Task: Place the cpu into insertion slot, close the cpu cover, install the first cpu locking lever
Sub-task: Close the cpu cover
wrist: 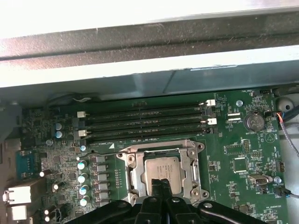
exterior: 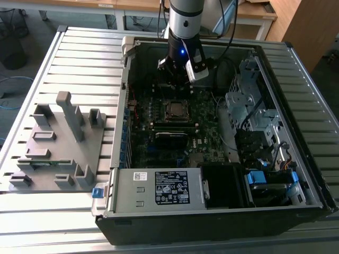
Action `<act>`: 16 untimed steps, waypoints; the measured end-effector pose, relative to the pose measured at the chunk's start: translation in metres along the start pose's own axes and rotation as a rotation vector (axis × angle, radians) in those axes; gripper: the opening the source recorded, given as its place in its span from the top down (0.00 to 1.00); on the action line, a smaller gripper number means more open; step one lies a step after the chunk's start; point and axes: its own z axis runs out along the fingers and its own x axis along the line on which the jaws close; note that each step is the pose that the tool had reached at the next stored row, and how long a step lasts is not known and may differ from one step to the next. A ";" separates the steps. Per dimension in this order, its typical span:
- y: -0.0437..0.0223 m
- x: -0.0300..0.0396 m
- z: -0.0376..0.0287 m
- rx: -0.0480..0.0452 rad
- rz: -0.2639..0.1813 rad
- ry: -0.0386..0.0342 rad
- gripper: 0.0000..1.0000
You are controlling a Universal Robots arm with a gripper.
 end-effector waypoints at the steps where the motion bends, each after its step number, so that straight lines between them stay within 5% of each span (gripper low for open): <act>1: 0.0000 0.0000 0.0000 0.0004 0.000 0.0020 0.90; 5: 0.0000 0.0000 0.0003 0.0038 0.002 0.0319 0.90; 13: -0.0001 0.0004 0.0004 0.0036 0.002 0.0327 0.90; 16: -0.0007 0.0056 0.0003 0.0021 0.001 0.0301 0.90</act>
